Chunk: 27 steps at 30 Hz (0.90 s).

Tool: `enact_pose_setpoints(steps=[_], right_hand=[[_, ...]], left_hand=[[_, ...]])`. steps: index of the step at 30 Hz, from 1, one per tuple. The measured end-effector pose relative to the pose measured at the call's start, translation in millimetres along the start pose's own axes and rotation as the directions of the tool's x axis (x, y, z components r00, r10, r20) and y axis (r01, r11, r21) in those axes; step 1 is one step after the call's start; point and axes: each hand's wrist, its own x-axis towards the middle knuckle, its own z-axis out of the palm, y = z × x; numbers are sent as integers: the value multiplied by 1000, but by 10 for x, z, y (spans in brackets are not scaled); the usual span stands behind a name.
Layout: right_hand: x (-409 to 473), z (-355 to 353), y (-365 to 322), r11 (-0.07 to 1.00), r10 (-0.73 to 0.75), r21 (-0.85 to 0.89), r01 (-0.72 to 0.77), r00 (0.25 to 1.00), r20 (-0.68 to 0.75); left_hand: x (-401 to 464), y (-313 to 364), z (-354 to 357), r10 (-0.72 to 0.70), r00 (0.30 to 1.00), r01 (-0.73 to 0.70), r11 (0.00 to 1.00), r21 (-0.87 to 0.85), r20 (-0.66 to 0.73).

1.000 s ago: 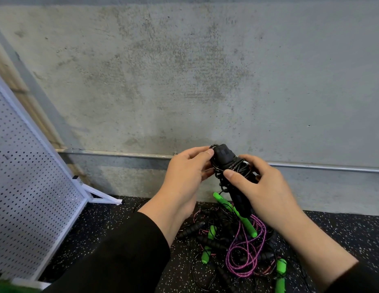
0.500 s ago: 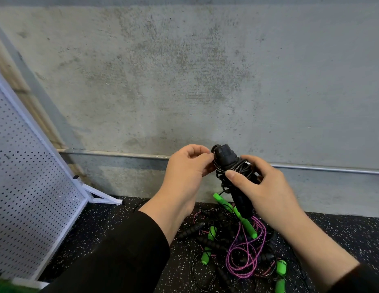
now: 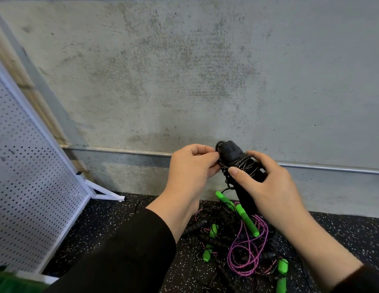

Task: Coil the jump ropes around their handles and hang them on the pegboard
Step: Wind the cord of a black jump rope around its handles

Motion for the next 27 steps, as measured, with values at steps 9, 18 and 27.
enact_pose_setpoints(steps=[9,18,27], right_hand=[[-28,16,-36,998,-33,-63,31,999,-30],[11,-37,-77,975,15,219,-31,997,72],[6,-82,-96,846,73,502,-178,972,223]], left_hand=[[-10,-18,12,12,1000,-13,998,-57,-4],[30,53,-50,83,987,-104,983,154,137],[76,38,-61,191,965,-220,963,156,181]])
